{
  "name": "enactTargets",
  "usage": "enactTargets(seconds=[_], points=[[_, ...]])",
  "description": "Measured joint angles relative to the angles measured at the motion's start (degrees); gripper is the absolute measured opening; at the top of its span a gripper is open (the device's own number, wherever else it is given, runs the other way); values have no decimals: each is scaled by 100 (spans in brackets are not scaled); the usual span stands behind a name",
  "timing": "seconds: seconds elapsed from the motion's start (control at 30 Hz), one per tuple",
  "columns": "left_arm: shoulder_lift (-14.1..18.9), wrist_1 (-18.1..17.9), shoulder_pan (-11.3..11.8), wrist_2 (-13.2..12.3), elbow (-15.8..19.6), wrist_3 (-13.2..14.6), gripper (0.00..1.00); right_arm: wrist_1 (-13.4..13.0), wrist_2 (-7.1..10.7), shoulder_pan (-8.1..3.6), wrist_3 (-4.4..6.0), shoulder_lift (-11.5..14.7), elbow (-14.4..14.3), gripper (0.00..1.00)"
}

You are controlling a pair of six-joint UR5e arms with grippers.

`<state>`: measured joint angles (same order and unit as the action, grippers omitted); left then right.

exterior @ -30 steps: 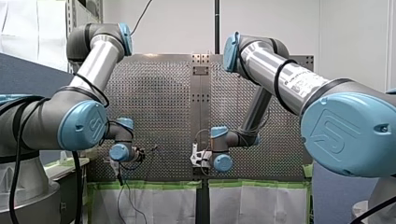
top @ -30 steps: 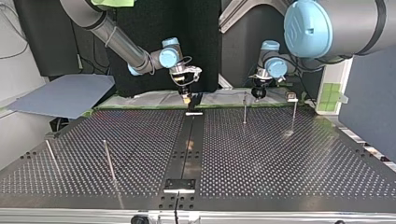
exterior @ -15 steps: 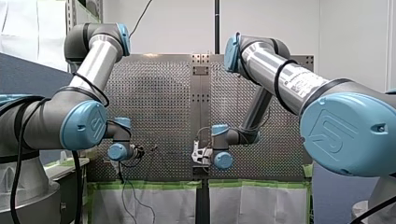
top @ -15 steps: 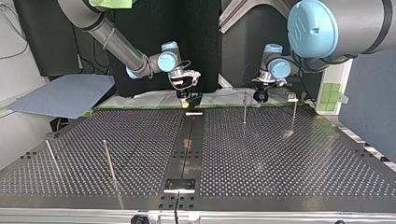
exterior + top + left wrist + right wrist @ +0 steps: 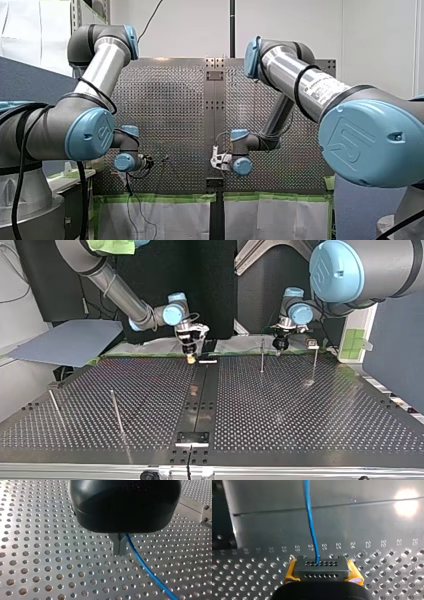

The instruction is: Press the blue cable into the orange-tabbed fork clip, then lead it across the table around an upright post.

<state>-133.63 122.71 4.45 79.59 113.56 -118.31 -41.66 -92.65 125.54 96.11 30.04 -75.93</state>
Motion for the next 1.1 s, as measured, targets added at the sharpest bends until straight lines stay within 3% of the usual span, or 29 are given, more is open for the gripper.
enactTargets(seconds=[0.37,0.43,0.47,0.53,0.57,0.6,0.73,0.87,0.93,0.97,1.0,1.03,1.1], points=[[0,94,19,6,-214,-99,0,85,-4,-89,6,1,88,0],[0,33,19,-42,-219,-50,14,90,-2,-93,6,0,89,0],[0,-21,19,-88,-220,-30,14,91,-2,-93,6,0,89,0],[0,-119,19,-153,-220,-31,27,94,0,-93,6,0,90,0],[0,-188,19,-181,-220,-40,27,94,0,-94,6,0,90,0],[0,-247,20,-191,-221,-46,33,95,1,-94,6,0,90,0],[0,-469,26,-107,-223,-16,36,102,1,-95,6,-1,90,0],[0,-406,38,5,-223,153,39,104,0,-95,6,-1,90,0],[0,-324,53,-9,-223,233,56,110,1,-95,6,-1,90,0],[0,-257,66,-21,-223,291,56,114,1,-95,6,-1,90,0],[-1,-200,76,-28,-223,340,72,123,1,-95,6,-1,91,0],[-1,-148,86,-32,-223,392,100,131,1,-95,6,-1,91,0],[0,-13,103,-23,-223,518,100,146,1,-95,6,-1,90,0]])
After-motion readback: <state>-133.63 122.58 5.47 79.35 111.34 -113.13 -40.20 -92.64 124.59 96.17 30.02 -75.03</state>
